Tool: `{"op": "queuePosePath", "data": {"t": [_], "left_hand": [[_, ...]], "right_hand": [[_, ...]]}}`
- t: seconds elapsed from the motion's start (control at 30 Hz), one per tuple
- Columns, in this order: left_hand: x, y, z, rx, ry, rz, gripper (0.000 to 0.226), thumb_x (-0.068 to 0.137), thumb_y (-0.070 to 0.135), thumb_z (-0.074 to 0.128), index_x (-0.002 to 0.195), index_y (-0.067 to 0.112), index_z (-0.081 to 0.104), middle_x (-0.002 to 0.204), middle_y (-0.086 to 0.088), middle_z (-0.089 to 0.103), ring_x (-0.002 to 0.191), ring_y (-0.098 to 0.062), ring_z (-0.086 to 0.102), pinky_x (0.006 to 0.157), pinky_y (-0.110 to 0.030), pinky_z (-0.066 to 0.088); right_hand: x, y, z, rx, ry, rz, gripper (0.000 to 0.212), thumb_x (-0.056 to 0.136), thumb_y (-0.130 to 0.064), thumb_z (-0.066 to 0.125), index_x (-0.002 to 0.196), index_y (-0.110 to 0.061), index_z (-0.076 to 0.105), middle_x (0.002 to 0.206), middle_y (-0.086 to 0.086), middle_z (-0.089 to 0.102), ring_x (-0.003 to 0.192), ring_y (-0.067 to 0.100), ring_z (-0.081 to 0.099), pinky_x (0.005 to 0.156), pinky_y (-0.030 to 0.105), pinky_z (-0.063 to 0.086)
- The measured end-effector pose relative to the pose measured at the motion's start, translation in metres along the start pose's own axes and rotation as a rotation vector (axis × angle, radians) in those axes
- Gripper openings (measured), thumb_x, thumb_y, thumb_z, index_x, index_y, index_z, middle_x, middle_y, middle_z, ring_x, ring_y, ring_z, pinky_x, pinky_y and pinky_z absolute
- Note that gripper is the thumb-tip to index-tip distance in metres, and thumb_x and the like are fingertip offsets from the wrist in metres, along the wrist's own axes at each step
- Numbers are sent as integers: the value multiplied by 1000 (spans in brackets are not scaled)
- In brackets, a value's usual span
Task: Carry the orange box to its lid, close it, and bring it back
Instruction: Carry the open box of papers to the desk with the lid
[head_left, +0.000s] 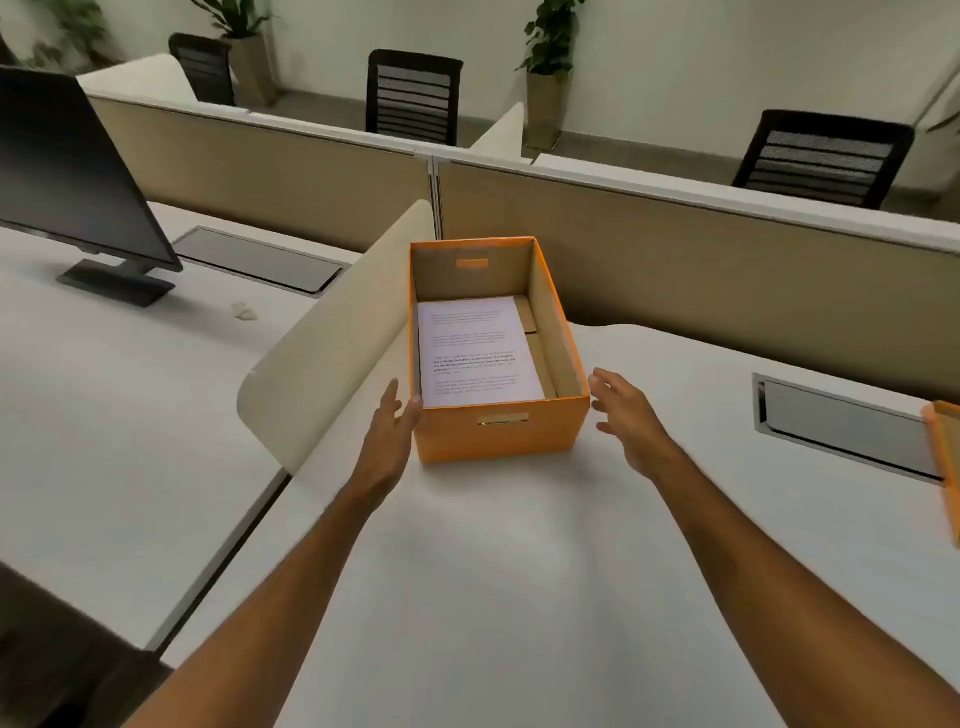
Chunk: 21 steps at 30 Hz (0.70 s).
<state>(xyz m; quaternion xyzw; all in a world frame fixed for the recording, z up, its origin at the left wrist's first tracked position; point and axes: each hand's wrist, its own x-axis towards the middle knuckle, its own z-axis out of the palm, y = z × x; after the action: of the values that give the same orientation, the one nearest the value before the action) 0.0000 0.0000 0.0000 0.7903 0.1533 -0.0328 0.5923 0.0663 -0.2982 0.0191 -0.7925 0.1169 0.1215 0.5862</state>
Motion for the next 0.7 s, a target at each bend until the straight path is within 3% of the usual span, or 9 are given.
{"op": "queuePosePath", "data": {"t": [0.07, 0.17, 0.33, 0.53, 0.7], "left_hand": [[9, -5, 0, -25, -20, -19, 91, 79, 85, 37, 155, 39, 18, 161, 5, 31, 146, -20, 34, 116, -51, 31], [13, -9, 1, -135, -57, -95, 75, 89, 72, 40, 154, 38, 26, 156, 5, 41, 139, -20, 45, 112, -48, 39], [17, -9, 2, -281, -49, -133, 60, 98, 48, 48, 153, 33, 31, 131, 9, 62, 123, -18, 59, 104, -40, 47], [20, -1, -4, -310, -84, -149, 47, 97, 34, 55, 143, 37, 50, 121, 8, 71, 111, -24, 67, 90, -37, 55], [14, 3, -4, -269, -90, -115, 44, 98, 30, 54, 142, 35, 52, 121, 10, 71, 109, -22, 68, 87, -38, 56]], "right_hand": [[5, 1, 4, 44, -10, 34, 53, 102, -47, 36, 150, -23, 35, 152, 3, 41, 136, 30, 42, 105, 50, 40], [10, 4, 8, 128, -74, 72, 49, 102, -49, 35, 146, -29, 38, 142, -2, 47, 124, 25, 47, 99, 51, 41], [17, 5, 10, 246, -125, 100, 31, 102, -43, 38, 130, -35, 49, 115, -10, 59, 113, 26, 53, 82, 45, 50], [18, 6, 7, 278, -145, 91, 33, 103, -38, 40, 132, -30, 53, 122, -5, 62, 118, 29, 55, 84, 50, 50], [6, 6, 3, 267, -120, 69, 41, 103, -36, 40, 140, -23, 52, 125, 0, 63, 115, 27, 58, 83, 50, 52]]}}
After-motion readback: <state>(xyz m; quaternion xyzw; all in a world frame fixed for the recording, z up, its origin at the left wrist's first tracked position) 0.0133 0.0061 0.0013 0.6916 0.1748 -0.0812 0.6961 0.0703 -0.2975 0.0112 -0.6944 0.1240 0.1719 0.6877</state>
